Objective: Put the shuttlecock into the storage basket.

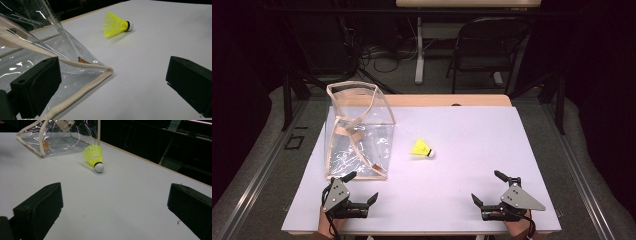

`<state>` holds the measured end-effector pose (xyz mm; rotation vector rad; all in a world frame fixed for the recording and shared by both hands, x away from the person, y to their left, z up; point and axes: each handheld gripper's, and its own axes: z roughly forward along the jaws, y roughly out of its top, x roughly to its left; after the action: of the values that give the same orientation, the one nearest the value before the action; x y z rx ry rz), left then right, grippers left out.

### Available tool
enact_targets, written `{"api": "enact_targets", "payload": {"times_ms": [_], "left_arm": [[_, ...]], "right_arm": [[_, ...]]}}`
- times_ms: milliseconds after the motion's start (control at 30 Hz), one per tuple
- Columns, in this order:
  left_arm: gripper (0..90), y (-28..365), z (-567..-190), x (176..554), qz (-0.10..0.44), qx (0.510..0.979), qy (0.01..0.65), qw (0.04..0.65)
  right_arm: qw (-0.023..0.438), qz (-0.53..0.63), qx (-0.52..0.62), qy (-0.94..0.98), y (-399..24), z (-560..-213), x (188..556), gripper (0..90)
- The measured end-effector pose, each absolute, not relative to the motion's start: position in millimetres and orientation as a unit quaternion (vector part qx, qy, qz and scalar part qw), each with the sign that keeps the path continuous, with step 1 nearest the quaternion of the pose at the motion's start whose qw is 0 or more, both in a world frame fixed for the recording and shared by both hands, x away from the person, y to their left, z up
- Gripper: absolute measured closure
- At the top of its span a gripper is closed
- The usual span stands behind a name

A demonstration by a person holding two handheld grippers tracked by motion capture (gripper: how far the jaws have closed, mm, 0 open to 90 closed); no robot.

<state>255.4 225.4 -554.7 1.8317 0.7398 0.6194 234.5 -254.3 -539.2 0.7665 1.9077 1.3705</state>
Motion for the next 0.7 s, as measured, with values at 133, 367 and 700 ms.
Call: {"api": "enact_targets", "payload": {"times_ms": [133,367,700], "left_arm": [[0.0,222.9,-553.4,257.6,0.251,0.766,0.303,0.509],[0.0,218.5,-551.8,262.0,0.239,0.773,0.296,0.507],[0.0,208.9,-550.9,269.7,0.228,0.782,0.286,0.504]], "right_arm": [[0.328,0.521,0.294,0.731,-254.7,-539.5,235.1,0.0],[0.325,0.518,0.296,0.734,-254.1,-540.8,236.7,0.0],[0.321,0.515,0.297,0.737,-253.5,-541.8,237.8,0.0]]}}
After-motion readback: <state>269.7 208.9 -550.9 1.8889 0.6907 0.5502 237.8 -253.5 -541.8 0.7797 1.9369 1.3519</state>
